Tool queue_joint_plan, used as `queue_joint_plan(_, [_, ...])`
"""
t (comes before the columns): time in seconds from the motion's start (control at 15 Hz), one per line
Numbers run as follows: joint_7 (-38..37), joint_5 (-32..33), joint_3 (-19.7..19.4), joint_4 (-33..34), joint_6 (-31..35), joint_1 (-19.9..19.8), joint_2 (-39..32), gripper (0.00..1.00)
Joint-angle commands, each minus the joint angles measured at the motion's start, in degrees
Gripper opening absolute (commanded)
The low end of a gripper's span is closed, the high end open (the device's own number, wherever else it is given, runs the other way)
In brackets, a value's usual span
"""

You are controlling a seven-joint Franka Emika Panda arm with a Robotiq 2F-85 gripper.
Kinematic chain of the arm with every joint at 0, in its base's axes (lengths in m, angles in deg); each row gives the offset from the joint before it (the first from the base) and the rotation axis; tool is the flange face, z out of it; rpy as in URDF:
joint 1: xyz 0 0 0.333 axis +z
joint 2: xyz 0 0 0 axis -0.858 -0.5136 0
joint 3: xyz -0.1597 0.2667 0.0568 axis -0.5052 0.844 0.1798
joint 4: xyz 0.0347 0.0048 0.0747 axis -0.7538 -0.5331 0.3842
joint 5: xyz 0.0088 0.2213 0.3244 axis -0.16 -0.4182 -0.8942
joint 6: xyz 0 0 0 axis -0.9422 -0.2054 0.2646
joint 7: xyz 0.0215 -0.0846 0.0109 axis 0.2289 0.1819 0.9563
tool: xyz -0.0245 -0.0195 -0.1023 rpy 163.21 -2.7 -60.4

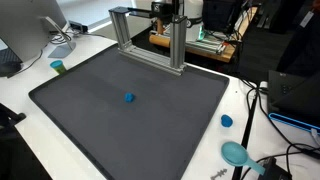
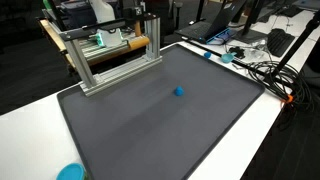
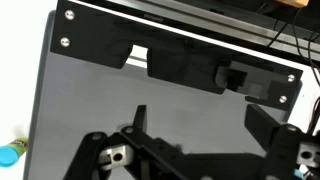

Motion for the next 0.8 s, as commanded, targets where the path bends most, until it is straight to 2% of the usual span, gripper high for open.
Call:
queue_joint_plan(0.0, [0.2,-0.3,0.9,0.1,-0.1,-1.1,-0.1,1.0])
queue_joint_plan(0.2, [-1.5,-0.7,1.4,-3.4,1.2,-1.4,3.0,1.0])
queue_joint_plan(0.33, [2.4,0.2,1.0,-2.1,-1.1,-1.0,1.9,1.0])
queue_joint_plan(0.4, [0.2,-0.3,1.3,-1.5,-0.1,-1.2,0.9,1.0])
queue_joint_plan(0.67, [1.4,-0.3,1.3,-1.6,-0.3,-1.1,0.9,1.0])
queue_joint_plan(0.73, [-2.7,-1.5,1.9,-2.9,1.4,-1.3,2.0,1.0])
